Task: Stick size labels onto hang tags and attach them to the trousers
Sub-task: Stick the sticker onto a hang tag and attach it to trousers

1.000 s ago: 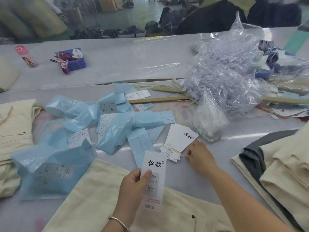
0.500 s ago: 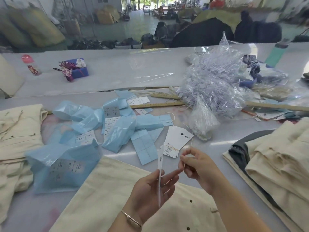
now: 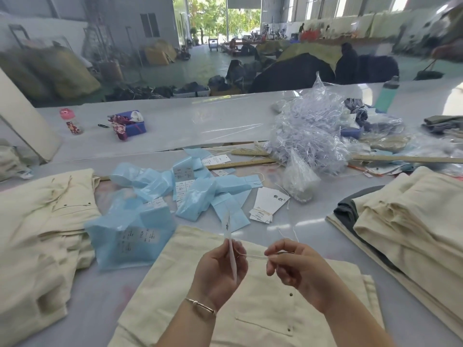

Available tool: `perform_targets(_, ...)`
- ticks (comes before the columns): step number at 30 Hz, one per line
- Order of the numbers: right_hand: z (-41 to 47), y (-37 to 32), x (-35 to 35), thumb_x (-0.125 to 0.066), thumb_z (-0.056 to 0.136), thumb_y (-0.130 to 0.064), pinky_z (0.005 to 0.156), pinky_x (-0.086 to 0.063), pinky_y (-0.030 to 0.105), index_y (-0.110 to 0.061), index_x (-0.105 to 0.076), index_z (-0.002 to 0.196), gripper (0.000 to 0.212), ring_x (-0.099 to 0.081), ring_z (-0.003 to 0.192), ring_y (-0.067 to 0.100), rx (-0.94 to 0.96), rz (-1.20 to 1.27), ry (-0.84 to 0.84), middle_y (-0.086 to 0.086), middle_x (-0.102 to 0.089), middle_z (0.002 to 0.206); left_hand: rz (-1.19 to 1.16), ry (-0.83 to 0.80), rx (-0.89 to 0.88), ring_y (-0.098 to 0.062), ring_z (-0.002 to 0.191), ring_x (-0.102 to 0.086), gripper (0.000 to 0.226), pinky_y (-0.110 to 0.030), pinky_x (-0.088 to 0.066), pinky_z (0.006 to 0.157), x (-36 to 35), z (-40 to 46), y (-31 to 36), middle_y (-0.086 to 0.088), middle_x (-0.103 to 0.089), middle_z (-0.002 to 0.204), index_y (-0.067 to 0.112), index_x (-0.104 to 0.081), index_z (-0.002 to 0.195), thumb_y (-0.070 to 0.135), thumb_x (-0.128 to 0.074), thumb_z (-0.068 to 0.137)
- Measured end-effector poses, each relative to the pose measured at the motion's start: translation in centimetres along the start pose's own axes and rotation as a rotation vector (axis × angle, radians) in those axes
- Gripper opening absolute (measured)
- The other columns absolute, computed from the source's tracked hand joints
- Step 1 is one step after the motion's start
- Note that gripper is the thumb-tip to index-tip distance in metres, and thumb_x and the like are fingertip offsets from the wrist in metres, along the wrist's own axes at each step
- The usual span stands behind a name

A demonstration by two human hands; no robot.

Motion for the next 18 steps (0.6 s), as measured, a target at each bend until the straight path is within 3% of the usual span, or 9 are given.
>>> perform_targets(3, -0.8, -0.6, -0.9, -0.069, 0.066, -0.008, 0.046, -0.026, 0.021, -0.008, -0.072, 0.079, 0.013, -0.041, 0.046, 0.015, 0.038, 0.038, -0.055, 0.024, -0.066, 0.076, 0.017, 0.084, -0.041, -0.017, 0.055, -0.064, 0.030, -0.023, -0.054, 0.050, 1.4, -1.2, 1.0, -0.007, -0.063, 0.066, 0.003, -0.065, 0.077, 0.016, -0.047, 0.098)
perform_targets(6, -1.8, -1.3, -2.3, -0.059, 0.067, -0.002, 0.046, -0.032, 0.021, -0.007, -0.072, 0.083, 0.021, -0.050, 0.048, 0.018, 0.077, 0.015, -0.123, 0.029, -0.069, 0.093, 0.067, 0.143, -0.074, -0.018, 0.051, -0.065, 0.025, -0.024, -0.054, 0.047, 2.5, -2.2, 1.5, -0.008, -0.066, 0.063, 0.004, -0.065, 0.090, 0.016, -0.045, 0.100)
perform_targets(10, -3.4, -2.2, -3.9, -0.053, 0.065, 0.004, 0.049, -0.041, 0.022, -0.005, -0.070, 0.091, 0.033, -0.065, 0.061, 0.027, 0.138, -0.060, -0.171, 0.029, -0.068, 0.103, 0.161, 0.191, -0.130, -0.017, 0.053, -0.066, 0.024, -0.025, -0.054, 0.045, 3.7, -3.1, 2.0, -0.007, -0.068, 0.064, 0.004, -0.064, 0.100, 0.016, -0.044, 0.102)
perform_targets(14, -4.4, -3.0, -4.8, -0.064, 0.069, 0.005, 0.053, -0.047, 0.022, -0.003, -0.066, 0.091, 0.024, -0.071, 0.076, 0.032, 0.231, -0.172, -0.069, 0.022, -0.072, 0.097, 0.139, 0.174, -0.120, -0.018, 0.050, -0.066, 0.024, -0.026, -0.054, 0.044, 3.8, -4.1, 2.0, -0.008, -0.068, 0.063, 0.003, -0.064, 0.098, 0.016, -0.043, 0.102)
perform_targets(18, -5.1, -3.7, -4.9, -0.068, 0.083, -0.001, 0.048, -0.046, 0.021, -0.001, -0.065, 0.087, 0.005, -0.072, 0.069, 0.028, 0.322, -0.215, 0.099, 0.017, -0.074, 0.087, 0.287, 0.169, -0.099, -0.023, 0.059, -0.066, 0.019, -0.031, -0.054, 0.050, 3.7, -4.9, 2.1, -0.009, -0.068, 0.073, 0.007, -0.067, 0.101, 0.019, -0.054, 0.097)
Point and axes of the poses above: each hand's wrist, its own z-axis towards the middle knuckle, its own x-axis out of the back of the hand, y = z × x, the point moved 9 cm from there along z, towards the middle knuckle
